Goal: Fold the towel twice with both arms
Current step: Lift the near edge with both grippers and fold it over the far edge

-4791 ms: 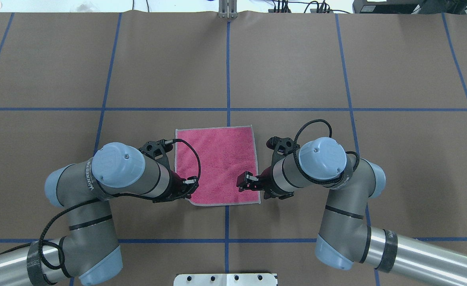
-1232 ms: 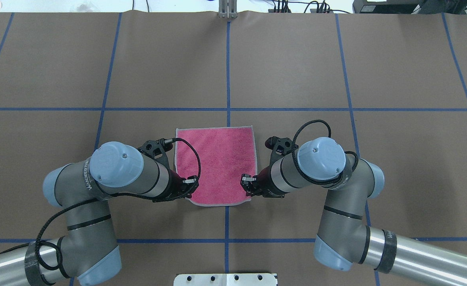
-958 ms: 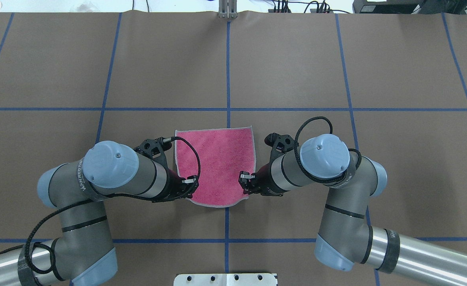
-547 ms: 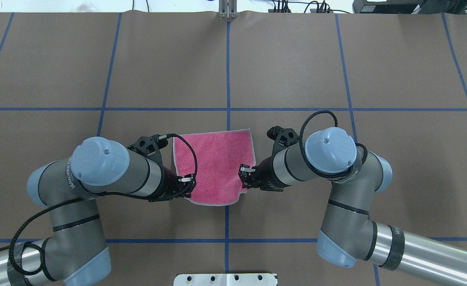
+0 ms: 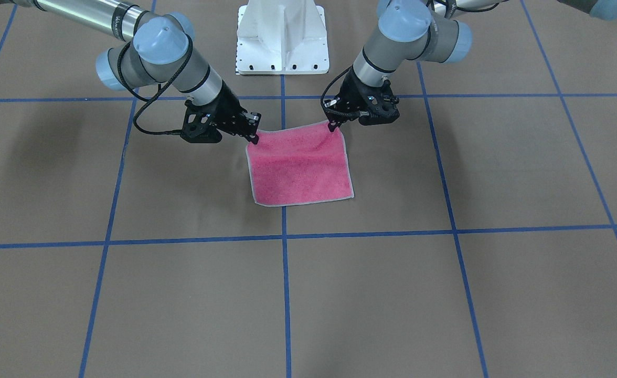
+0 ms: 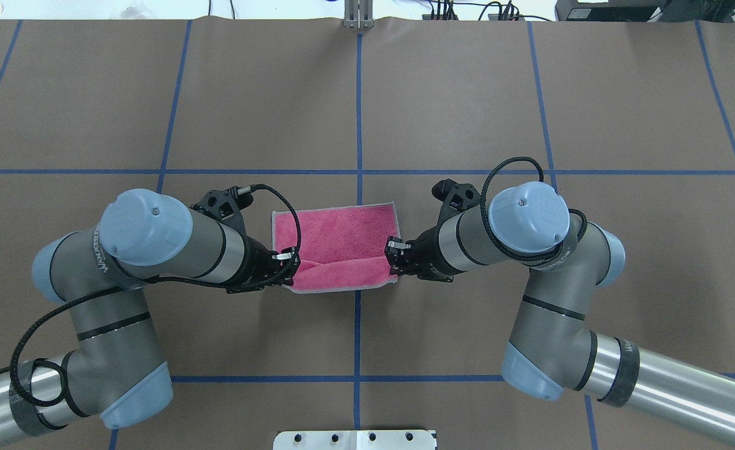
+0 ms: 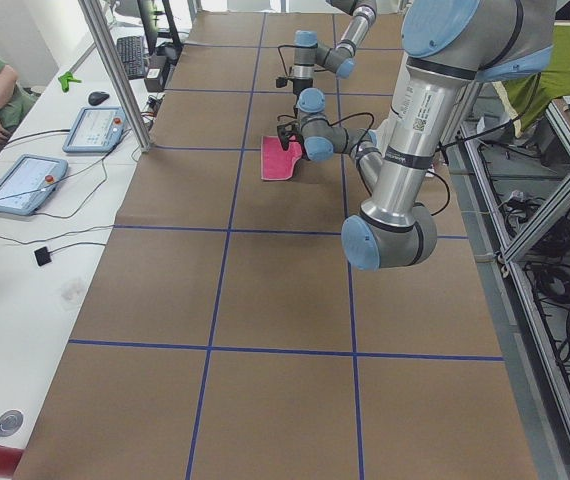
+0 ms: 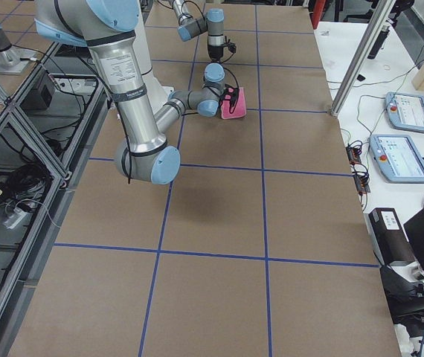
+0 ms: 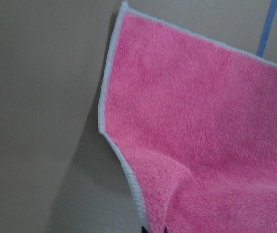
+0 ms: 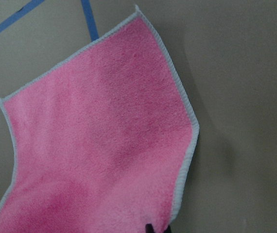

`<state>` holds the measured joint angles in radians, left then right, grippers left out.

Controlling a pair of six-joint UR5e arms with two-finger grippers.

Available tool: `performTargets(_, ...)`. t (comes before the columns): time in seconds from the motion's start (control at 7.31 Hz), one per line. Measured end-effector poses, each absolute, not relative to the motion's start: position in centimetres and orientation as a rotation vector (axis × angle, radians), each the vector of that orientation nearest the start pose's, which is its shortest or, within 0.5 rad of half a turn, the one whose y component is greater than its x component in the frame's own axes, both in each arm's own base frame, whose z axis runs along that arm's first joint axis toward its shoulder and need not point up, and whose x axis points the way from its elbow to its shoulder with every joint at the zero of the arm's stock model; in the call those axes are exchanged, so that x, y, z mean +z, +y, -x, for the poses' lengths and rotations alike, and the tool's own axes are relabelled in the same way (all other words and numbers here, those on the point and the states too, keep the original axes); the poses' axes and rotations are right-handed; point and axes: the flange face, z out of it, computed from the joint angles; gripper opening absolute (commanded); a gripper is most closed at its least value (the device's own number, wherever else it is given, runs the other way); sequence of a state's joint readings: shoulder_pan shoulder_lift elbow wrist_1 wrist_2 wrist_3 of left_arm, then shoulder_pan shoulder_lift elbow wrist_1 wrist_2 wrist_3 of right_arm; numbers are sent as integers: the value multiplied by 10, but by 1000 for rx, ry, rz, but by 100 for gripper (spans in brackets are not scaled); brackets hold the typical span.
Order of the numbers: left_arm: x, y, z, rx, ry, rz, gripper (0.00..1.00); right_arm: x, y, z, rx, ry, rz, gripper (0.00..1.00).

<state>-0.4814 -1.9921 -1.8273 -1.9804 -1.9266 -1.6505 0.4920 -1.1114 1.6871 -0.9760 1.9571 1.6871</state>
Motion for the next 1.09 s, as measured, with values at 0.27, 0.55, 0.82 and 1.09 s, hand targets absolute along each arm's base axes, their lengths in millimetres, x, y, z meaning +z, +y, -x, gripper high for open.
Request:
performTargets(0.27, 269, -384, -497, -329, 1101, 94, 0, 267, -406, 528, 325, -1200, 106, 0)
performTargets(0.55, 283, -401, -508, -344, 1095, 87, 0, 261, -416, 532, 341, -1201, 88, 0)
performTargets(0.82, 288, -414, -510, -358, 1098, 79, 0, 259, -425, 540, 357, -1194, 70, 0)
performTargets(1.09, 289, -424, -507, -373, 1098, 71, 0, 260, -443, 546, 379, -1179, 57, 0)
